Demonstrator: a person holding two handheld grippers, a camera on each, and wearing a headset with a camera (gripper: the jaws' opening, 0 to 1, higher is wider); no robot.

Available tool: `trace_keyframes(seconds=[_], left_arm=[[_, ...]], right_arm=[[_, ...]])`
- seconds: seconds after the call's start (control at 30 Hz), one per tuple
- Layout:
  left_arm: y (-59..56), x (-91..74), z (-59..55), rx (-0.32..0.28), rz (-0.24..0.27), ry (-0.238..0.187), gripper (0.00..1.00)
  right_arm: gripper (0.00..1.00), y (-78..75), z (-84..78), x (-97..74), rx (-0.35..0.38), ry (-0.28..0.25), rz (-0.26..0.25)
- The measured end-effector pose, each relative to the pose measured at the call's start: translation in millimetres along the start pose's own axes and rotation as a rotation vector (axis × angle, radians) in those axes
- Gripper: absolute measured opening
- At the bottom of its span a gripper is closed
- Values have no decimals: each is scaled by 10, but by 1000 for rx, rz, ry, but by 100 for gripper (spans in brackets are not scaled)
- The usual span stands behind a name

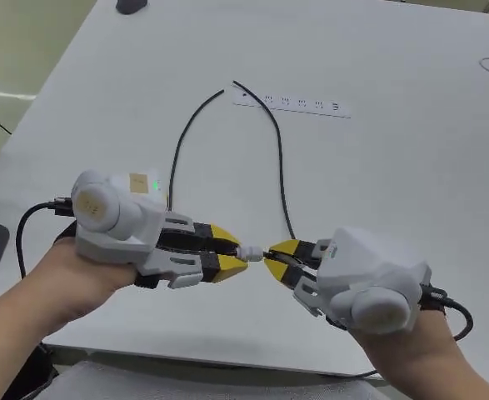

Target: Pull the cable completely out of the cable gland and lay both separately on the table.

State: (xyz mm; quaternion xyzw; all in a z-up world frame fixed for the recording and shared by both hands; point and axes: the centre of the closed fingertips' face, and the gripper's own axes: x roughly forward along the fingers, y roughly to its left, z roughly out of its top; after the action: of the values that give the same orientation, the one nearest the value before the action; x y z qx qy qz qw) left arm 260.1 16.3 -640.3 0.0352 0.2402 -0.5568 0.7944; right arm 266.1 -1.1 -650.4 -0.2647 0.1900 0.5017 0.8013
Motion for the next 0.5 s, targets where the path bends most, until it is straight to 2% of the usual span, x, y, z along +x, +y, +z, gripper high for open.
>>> trace_keyframes(seconds=[0.3,0.4,0.5], left_arm=[[3,-11,5,-8,4,-5,15],[2,-23,20,-14,4,-12,15],[-7,-38,45,-23,4,-25,15]], right_arm=[[0,-64,-99,-17,29,17,-15],[0,-117,-195,-24,52,39,-34],[0,-198,-315,-44,108,58,-59]])
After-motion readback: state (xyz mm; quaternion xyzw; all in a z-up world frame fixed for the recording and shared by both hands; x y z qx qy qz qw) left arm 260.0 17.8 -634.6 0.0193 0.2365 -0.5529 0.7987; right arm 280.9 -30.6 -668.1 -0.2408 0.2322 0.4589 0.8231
